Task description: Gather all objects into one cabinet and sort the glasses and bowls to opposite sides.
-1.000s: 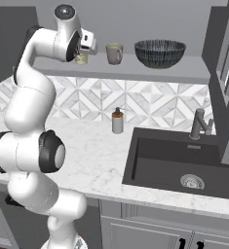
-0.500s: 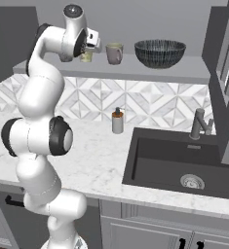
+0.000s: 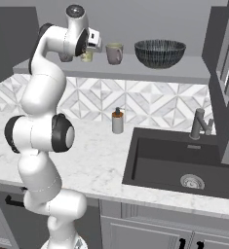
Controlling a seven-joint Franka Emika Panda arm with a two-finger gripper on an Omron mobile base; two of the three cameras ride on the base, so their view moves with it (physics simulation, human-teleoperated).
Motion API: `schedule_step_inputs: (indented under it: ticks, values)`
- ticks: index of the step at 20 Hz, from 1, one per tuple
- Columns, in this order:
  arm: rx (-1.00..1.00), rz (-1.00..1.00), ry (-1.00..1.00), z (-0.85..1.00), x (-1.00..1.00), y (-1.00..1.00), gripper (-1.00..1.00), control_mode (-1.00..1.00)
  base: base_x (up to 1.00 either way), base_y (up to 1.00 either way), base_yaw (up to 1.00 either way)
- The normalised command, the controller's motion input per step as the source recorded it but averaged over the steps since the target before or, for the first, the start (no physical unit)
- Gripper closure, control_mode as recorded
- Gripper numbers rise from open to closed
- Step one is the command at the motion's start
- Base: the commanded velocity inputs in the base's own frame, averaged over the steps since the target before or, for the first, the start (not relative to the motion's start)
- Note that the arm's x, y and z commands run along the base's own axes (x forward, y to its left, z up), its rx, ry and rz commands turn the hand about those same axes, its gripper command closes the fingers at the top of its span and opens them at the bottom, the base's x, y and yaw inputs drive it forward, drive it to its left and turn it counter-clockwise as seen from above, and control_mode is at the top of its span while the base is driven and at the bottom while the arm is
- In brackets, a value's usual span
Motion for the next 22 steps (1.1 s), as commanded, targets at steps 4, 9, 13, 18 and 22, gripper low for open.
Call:
schedule_step_inputs:
  ticks: [4,9,13,18,22]
  values:
    - [0.00,0.00,0.00,-0.06,0.02,0.00,-1.00,-1.00,0.00,0.00,0.00]
    - [0.00,0.00,0.00,0.00,0.00,0.00,-1.00,-1.00,0.00,0.00,0.00]
    - [0.00,0.00,-0.10,0.00,-0.04,0.00,-1.00,-1.00,0.00,0.00,0.00]
    - [0.01,0.00,-0.18,0.00,-0.16,0.00,-1.00,-1.00,0.00,0.00,0.00]
    - [0.00,0.00,-0.17,0.00,-0.34,-0.05,-1.00,-1.00,0.00,0.00,0.00]
